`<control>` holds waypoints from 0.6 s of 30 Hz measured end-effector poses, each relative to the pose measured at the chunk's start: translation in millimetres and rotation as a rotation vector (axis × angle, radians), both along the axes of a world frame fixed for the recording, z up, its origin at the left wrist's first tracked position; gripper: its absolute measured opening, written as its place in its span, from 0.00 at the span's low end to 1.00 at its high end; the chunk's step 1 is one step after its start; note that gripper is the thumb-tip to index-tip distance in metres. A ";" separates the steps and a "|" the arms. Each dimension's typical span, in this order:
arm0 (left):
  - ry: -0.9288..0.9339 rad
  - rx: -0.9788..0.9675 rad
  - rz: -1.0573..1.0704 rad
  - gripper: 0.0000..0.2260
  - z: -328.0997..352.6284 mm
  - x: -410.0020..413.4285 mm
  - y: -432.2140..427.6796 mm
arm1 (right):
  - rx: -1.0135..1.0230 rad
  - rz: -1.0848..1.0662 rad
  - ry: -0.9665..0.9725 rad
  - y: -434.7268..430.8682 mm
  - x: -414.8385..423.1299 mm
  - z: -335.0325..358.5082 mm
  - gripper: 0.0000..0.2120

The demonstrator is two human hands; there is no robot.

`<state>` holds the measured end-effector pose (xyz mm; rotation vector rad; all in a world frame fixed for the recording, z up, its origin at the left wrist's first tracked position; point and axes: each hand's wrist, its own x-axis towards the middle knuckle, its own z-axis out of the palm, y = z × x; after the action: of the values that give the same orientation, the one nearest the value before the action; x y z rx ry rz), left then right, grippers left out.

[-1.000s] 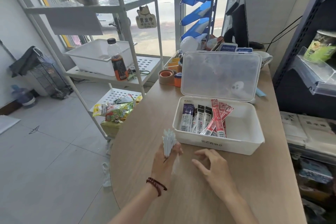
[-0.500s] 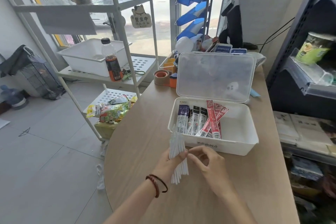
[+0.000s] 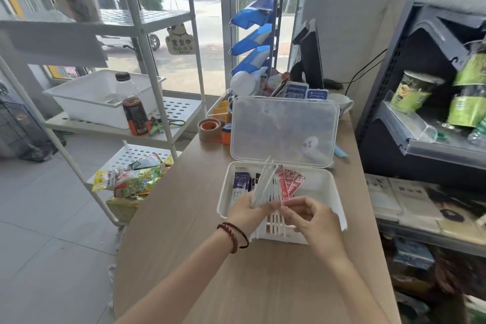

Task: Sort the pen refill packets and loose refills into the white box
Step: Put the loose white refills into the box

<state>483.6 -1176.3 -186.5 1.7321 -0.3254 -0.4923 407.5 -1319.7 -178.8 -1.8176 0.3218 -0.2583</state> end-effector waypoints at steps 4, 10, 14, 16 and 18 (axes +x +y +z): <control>-0.052 0.058 -0.045 0.11 4.4 27.4 -21.2 | -0.078 0.000 0.021 -20.4 19.3 7.0 0.07; -0.009 0.020 -0.028 0.04 1.5 52.9 -34.8 | -0.031 -0.065 0.065 -46.1 38.3 -3.4 0.08; -0.035 0.053 -0.008 0.08 -13.3 67.5 -36.5 | -0.380 -0.117 0.145 -49.4 49.3 -27.0 0.03; -0.042 0.070 -0.018 0.11 -18.6 71.8 -39.0 | -0.435 -0.104 0.210 -48.7 55.9 -37.6 0.04; -0.041 0.094 -0.011 0.17 -24.2 72.2 -42.7 | -0.448 -0.139 0.266 -49.0 60.5 -43.2 0.04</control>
<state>555.8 -1219.0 -210.7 1.8340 -0.3453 -0.4871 468.0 -1368.7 -221.9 -2.2816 0.6170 -0.1946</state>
